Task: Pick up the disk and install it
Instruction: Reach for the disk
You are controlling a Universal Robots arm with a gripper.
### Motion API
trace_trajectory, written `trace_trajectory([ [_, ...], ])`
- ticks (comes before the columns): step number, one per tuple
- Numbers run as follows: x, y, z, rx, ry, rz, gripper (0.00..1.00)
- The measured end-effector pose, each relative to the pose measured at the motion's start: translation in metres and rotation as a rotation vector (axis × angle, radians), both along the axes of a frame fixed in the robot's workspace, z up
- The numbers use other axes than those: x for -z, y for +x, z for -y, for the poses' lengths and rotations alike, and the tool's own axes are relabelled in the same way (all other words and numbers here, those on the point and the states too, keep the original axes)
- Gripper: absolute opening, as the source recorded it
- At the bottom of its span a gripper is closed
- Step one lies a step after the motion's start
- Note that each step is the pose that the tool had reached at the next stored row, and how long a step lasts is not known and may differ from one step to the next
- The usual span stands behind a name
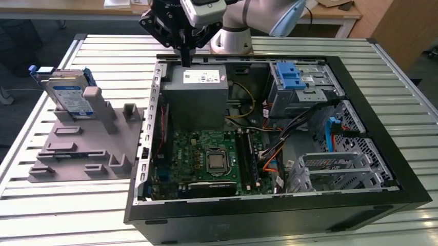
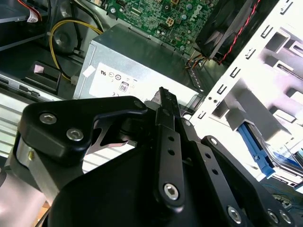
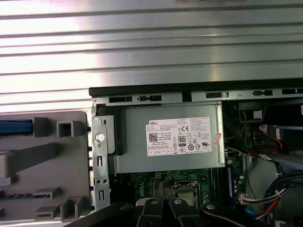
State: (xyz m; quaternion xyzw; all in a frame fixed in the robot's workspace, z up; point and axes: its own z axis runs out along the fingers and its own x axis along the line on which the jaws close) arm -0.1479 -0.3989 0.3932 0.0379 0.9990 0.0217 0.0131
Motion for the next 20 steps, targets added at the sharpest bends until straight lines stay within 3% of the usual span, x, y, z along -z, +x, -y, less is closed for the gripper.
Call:
trace_trajectory([
  [11, 0.0001, -0.0066, 0.0000, 0.000, 0.0000, 0.0000, 0.11],
  [20, 0.0002, -0.0134, -0.0036, 0.000, 0.0000, 0.0000, 0.11],
])
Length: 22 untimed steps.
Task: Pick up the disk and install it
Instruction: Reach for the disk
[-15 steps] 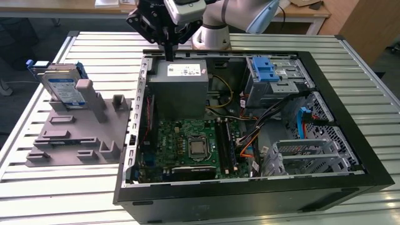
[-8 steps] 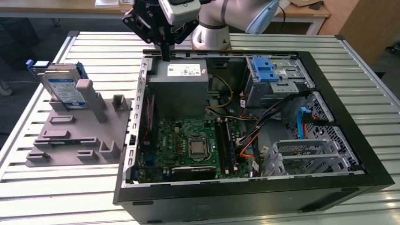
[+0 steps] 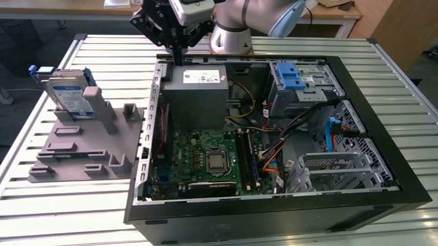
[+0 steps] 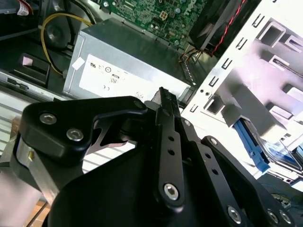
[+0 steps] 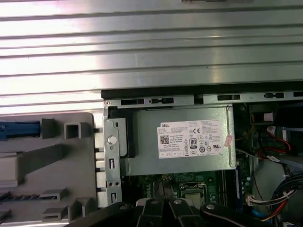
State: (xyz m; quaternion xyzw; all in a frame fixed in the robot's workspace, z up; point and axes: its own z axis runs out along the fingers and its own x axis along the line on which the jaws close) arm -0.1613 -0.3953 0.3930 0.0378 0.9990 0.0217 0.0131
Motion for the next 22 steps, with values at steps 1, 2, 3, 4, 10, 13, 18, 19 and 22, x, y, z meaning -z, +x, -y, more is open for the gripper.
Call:
trace_trajectory([
  [1, 0.0000, 0.0000, 0.0000, 0.000, -0.0001, 0.0000, 0.11],
  [2, 0.0000, -0.0001, 0.0000, 0.000, -0.0001, -0.0001, 0.11],
  [3, 0.0000, -0.0001, 0.0000, 0.000, -0.0001, -0.0001, 0.11],
  [4, 0.0000, -0.0001, -0.0001, 0.000, -0.0001, -0.0001, 0.11],
  [10, 0.0000, -0.0005, -0.0001, 0.000, -0.0001, 0.0000, 0.11],
  [13, 0.0000, -0.0011, -0.0001, 0.000, 0.0000, 0.0000, 0.11],
  [18, 0.0001, -0.0036, -0.0001, 0.000, -0.0001, 0.0000, 0.11],
  [19, 0.0001, -0.0041, -0.0001, 0.000, 0.0000, 0.0000, 0.11],
  [22, 0.0003, -0.0051, 0.0000, 0.000, 0.0000, 0.0000, 0.11],
])
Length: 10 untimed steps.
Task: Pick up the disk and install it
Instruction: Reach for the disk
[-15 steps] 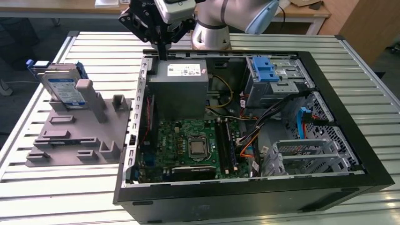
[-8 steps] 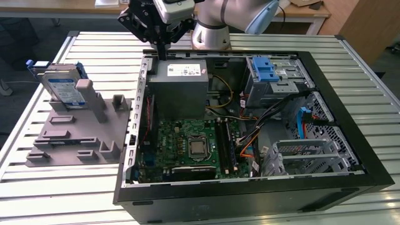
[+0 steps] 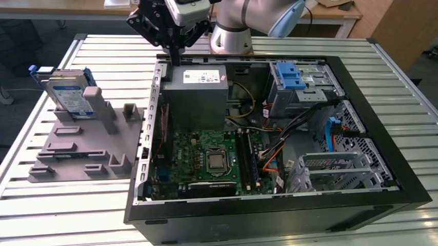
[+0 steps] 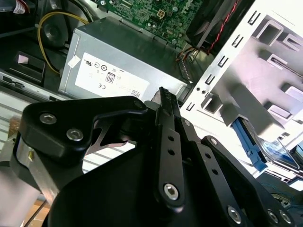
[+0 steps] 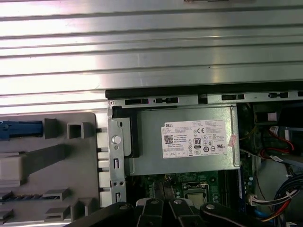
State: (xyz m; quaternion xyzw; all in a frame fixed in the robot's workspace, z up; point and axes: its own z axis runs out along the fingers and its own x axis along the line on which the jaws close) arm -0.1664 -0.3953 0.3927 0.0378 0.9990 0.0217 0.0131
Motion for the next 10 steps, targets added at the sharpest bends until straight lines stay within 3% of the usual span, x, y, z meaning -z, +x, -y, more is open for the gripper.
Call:
trace_trajectory([
  [10, 0.0004, -0.0039, 0.0000, 0.000, 0.0000, 0.0000, 0.11],
])
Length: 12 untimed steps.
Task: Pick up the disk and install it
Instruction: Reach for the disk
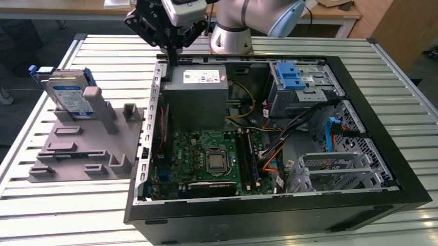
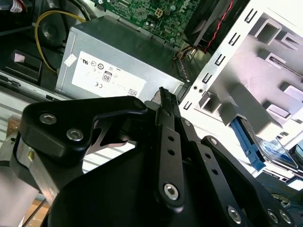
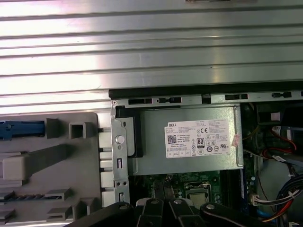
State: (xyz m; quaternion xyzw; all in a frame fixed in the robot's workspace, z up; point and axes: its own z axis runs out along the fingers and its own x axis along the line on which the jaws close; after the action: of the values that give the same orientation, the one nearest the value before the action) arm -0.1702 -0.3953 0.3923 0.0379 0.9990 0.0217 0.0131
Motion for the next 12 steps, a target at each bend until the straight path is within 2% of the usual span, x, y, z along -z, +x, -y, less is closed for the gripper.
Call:
trace_trajectory([
  [12, 0.0006, -0.0038, 0.0000, 0.000, 0.0000, -0.0001, 0.11],
])
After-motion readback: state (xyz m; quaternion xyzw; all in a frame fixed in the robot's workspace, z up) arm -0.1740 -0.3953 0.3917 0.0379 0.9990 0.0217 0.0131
